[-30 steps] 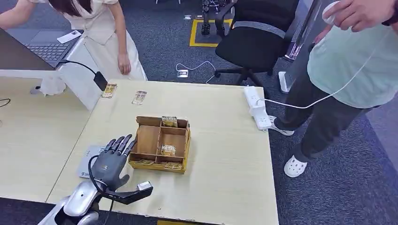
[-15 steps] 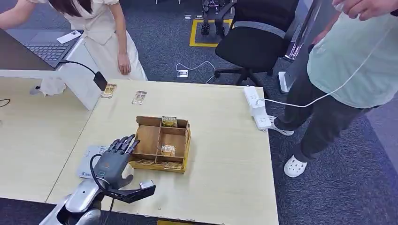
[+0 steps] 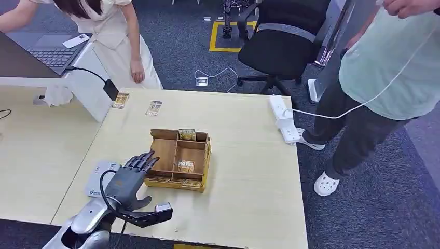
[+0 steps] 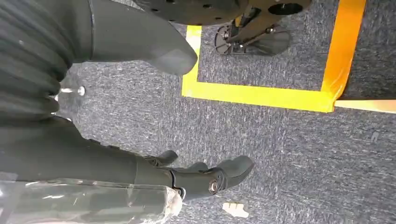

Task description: Pass the card to the sensor for recognition and then transmit it.

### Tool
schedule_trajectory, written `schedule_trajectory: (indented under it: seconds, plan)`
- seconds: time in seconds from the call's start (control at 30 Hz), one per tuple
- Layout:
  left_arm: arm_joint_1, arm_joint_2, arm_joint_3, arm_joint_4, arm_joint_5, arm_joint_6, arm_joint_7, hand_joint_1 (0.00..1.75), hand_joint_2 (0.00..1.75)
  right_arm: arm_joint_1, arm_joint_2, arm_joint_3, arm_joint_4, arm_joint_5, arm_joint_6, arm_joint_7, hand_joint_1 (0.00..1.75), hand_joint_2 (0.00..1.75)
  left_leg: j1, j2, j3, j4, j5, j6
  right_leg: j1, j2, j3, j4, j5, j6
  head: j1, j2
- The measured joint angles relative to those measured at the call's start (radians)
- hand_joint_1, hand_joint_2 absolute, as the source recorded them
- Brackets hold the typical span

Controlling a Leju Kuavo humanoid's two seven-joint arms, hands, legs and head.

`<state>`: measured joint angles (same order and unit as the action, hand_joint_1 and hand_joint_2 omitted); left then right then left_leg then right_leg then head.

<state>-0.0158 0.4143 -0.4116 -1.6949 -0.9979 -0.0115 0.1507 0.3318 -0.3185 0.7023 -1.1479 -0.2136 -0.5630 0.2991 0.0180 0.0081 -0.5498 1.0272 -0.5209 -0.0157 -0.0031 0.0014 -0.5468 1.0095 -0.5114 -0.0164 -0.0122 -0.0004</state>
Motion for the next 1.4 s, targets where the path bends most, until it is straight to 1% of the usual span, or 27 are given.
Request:
schedule_trajectory:
  seconds: [0.13, 0.33, 0.57, 0.83, 1.13, 1.2, 1.33, 1.4]
  plan:
    - [-0.008, 0.017, -0.018, -0.015, 0.03, -0.003, -0.01, 0.0, 1.75, 0.003, 0.011, -0.027, 0.002, 0.024, 0.026, -0.005, 0.0, 1.75, 0.0, 0.0, 0.0, 0.0, 0.0, 0.0, 0.0, 0.0, 0.0, 0.0, 0.0, 0.0, 0.0, 0.0]
    - [-0.026, 0.053, -0.045, -0.043, 0.123, -0.012, -0.06, 0.0, 1.75, 0.01, 0.031, -0.073, 0.01, 0.064, 0.064, -0.015, 0.0, 1.75, 0.0, 0.0, 0.0, 0.0, 0.0, 0.0, 0.0, 0.0, 0.0, 0.0, 0.0, 0.0, 0.0, 0.0]
    - [-0.04, 0.095, -0.071, -0.051, 0.192, -0.029, -0.11, 0.0, 1.75, 0.013, 0.048, -0.11, 0.026, 0.088, 0.086, -0.024, 0.0, 1.75, 0.0, 0.0, 0.0, 0.0, 0.0, 0.0, 0.0, 0.0, 0.0, 0.0, 0.0, 0.0, 0.0, 0.0]
    - [-0.042, 0.115, -0.088, -0.059, 0.201, -0.024, -0.111, 0.0, 1.75, 0.02, 0.061, -0.136, 0.037, 0.108, 0.096, -0.024, 0.0, 1.75, 0.0, 0.0, 0.0, 0.0, 0.0, 0.0, 0.0, 0.0, 0.0, 0.0, 0.0, 0.0, 0.0, 0.0]
    - [-0.042, 0.119, -0.092, -0.059, 0.205, -0.023, -0.109, 0.0, 1.75, 0.02, 0.068, -0.148, 0.045, 0.121, 0.103, -0.024, 0.0, 1.75, 0.0, 0.0, 0.0, 0.0, 0.0, 0.0, 0.0, 0.0, 0.0, 0.0, 0.0, 0.0, 0.0, 0.0]
    - [-0.042, 0.119, -0.094, -0.059, 0.184, -0.012, -0.097, 0.0, 1.75, 0.02, 0.072, -0.156, 0.047, 0.128, 0.108, -0.024, 0.0, 1.75, 0.0, 0.0, 0.0, 0.0, 0.0, 0.0, 0.0, 0.0, 0.0, 0.0, 0.0, 0.0, 0.0, 0.0]
    - [-0.04, 0.116, -0.097, -0.059, 0.124, 0.012, -0.05, 0.0, 1.75, 0.023, 0.077, -0.167, 0.048, 0.143, 0.113, -0.021, 0.0, 1.75, 0.0, 0.0, 0.0, 0.0, 0.0, 0.0, 0.0, 0.0, 0.0, 0.0, 0.0, 0.0, 0.0, 0.0]
    - [-0.039, 0.114, -0.098, -0.059, 0.109, 0.014, -0.042, 0.0, 1.75, 0.026, 0.081, -0.176, 0.048, 0.153, 0.114, -0.016, 0.0, 1.75, 0.0, 0.0, 0.0, 0.0, 0.0, 0.0, 0.0, 0.0, 0.0, 0.0, 0.0, 0.0, 0.0, 0.0]
